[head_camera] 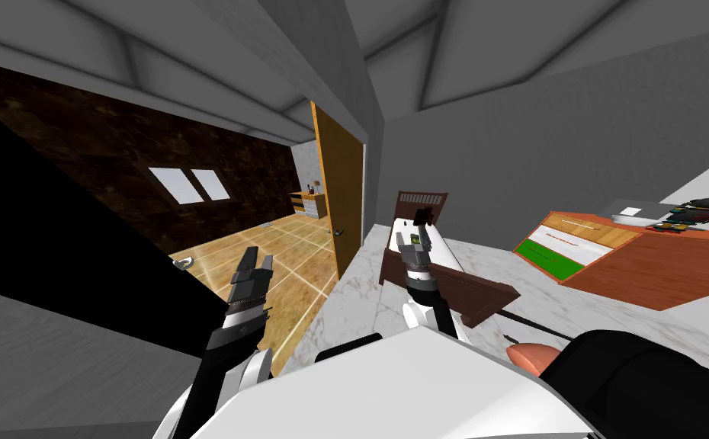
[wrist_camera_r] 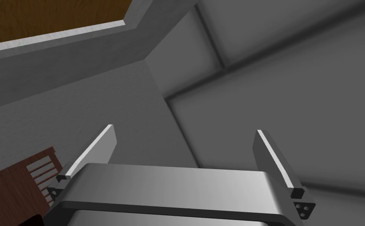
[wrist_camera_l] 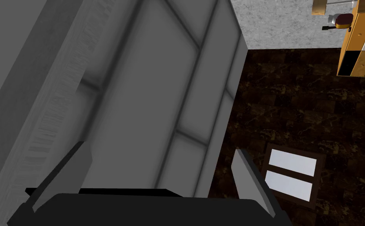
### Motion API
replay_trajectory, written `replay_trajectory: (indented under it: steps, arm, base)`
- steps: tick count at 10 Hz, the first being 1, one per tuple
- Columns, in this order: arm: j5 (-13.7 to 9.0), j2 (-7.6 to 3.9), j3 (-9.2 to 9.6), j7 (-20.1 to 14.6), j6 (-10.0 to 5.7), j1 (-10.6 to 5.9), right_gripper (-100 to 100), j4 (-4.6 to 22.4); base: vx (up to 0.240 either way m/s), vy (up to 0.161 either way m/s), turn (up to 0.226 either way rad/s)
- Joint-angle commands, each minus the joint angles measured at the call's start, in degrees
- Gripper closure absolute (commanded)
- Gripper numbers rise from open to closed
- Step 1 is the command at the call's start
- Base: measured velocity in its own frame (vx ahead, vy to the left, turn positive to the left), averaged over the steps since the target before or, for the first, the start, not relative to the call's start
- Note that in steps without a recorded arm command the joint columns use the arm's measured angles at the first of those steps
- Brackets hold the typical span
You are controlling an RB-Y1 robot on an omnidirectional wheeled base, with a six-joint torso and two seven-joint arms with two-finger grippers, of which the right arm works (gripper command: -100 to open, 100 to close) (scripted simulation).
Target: Push the door open
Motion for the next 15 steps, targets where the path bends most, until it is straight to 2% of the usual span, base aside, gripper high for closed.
replay_trajectory:
  steps: [1,2,4,5,13,14,15]
  arm:
    - [0.37,-0.30,0.20,-0.23,-0.24,-0.74,-100,1.71]
    - [0.75,-0.55,0.40,-0.46,-0.49,-1.48,-100,3.43]
    - [1.12,-0.80,0.60,-0.69,-0.74,-2.23,-100,5.16]
    - [1.66,-1.10,0.89,-1.03,-1.09,-3.30,-100,7.64]
    - [4.35,-2.24,2.32,-2.69,-2.85,-8.62,-100,19.68]
    - [4.35,-2.24,2.32,-2.69,-2.85,-8.62,-100,19.98]
    - [4.74,-2.36,2.53,-2.93,-3.11,-9.40,-100,21.79]
  base:
    - [0.034,-0.013,0.040]
    - [0.080,-0.032,0.091]
    - [0.077,-0.045,0.032]
    - [0.090,-0.051,0.068]
    - [0.089,-0.048,0.061]
    - [0.055,-0.042,0.027]
    - [0.054,-0.030,0.040]
